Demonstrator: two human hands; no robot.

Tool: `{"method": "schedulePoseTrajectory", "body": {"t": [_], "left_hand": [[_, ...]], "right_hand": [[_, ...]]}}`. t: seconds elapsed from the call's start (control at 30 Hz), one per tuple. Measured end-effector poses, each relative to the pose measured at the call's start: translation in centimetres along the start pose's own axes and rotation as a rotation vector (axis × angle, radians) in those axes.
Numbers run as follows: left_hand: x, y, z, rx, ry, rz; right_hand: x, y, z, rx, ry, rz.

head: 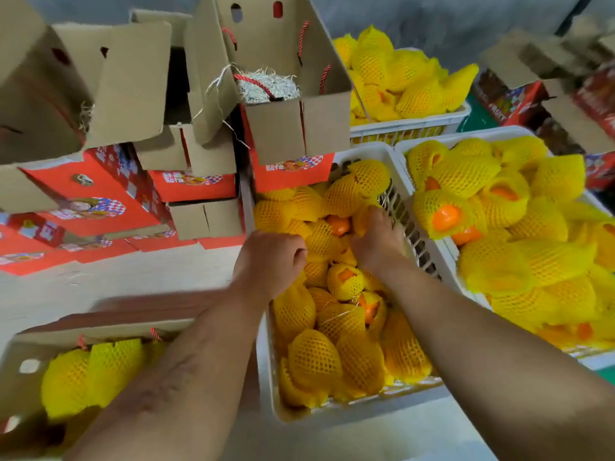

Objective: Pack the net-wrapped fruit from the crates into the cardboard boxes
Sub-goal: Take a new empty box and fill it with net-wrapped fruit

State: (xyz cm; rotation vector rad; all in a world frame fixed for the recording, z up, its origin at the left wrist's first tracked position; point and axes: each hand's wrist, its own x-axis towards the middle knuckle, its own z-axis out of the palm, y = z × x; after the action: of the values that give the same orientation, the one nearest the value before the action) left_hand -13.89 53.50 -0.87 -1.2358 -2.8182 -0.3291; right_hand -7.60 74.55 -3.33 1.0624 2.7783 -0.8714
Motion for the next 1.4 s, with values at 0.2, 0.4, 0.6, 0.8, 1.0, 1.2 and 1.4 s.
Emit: {"method": "schedulePoseTrajectory", "body": {"t": [0.2,0.4,0.6,0.8,1.0,1.2,1.4], "left_hand": [[0.5,0.3,0.0,0.082,-0.071,-0.096],[0.6,0.1,0.4,0.069,-0.160,-0.128],[0.6,0.2,0.3,0.107,-0.182,-0.089],[0.5,0.2,0.1,0.096,-0.195,-0.144],[0.4,0.2,0.0,0.052,-0.146,-0.141],[0.7,0.2,0.0,0.076,-0.169,-0.120],[0.5,-0.1,0.3,0.016,-0.087,-0.095]], "right_hand": [[2.1,1.0,-0.2,-0.189,-0.106,-0.027],[-0.5,1.0,0.6,0.124,0.077,-0.092],[-4.5,-2.2,3.3,1.064,-0.315,0.072],[-3.4,-3.1,2.4,1.043,-0.397,0.031],[5.9,-2.2,-2.1,-0.060,0.179,-0.252],[8.3,-1.8,-1.4,-0.504,0.096,-0.135],[9.6,-2.4,-2.9,-0.486,0.074,-0.190]]}}
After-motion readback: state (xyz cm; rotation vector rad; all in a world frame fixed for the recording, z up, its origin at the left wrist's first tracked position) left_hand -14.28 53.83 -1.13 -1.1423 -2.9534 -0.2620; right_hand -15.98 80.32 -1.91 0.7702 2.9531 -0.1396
